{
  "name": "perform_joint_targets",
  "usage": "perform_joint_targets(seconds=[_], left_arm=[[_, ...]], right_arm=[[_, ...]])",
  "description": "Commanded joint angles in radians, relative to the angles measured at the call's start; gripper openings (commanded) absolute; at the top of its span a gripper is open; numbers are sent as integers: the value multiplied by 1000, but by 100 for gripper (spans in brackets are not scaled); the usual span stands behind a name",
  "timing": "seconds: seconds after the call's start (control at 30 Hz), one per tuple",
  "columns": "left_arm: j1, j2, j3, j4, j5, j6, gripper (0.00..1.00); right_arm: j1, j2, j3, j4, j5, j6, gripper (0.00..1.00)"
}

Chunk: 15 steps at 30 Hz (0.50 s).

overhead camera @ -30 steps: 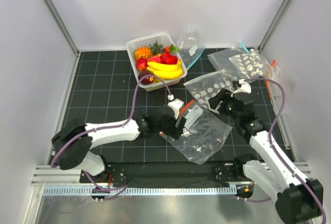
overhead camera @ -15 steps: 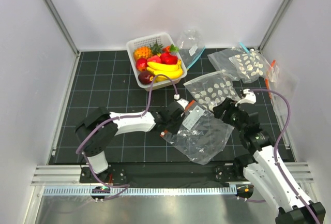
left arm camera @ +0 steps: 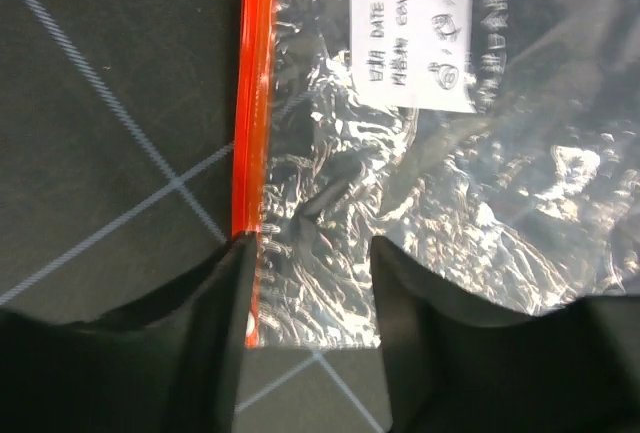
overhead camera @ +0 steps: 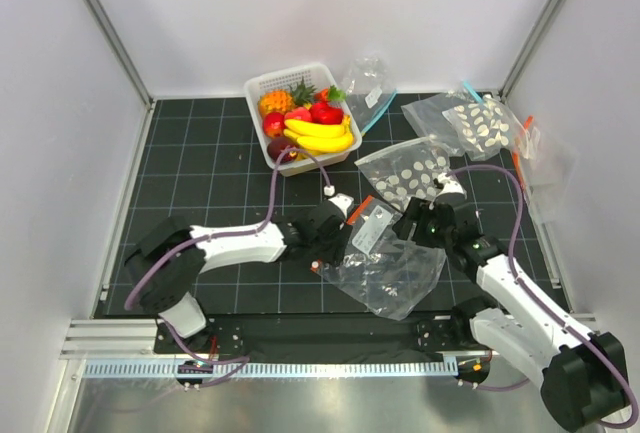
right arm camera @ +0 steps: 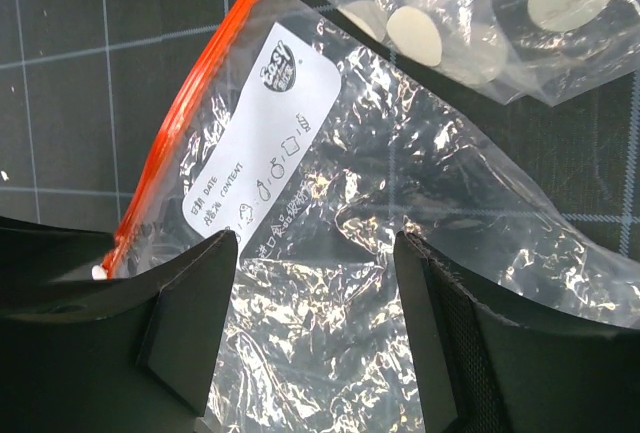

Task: Place the food in the zip-top bag and seal the zipper
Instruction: Pick up the zipper food storage bag at the center of the board.

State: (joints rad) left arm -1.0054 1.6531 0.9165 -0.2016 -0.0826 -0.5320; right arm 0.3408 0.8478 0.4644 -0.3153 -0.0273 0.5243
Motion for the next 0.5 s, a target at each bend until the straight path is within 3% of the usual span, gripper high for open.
perform_joint_targets(seconds=[0.0, 0.13, 0.23, 0.47], left_arm=[[8, -124, -2, 22, -32, -14, 56], [68, -112, 44, -18, 56, 18, 63], [91, -58, 82, -22, 122, 29, 64], [113, 62, 169, -24, 161, 49, 67]], right_arm=[[23, 8, 48, 30, 23, 3, 72], [30, -9, 45, -1, 56, 19, 63], [35, -30, 30, -16, 53, 46, 63], [38, -32, -53, -7, 41, 127, 57]])
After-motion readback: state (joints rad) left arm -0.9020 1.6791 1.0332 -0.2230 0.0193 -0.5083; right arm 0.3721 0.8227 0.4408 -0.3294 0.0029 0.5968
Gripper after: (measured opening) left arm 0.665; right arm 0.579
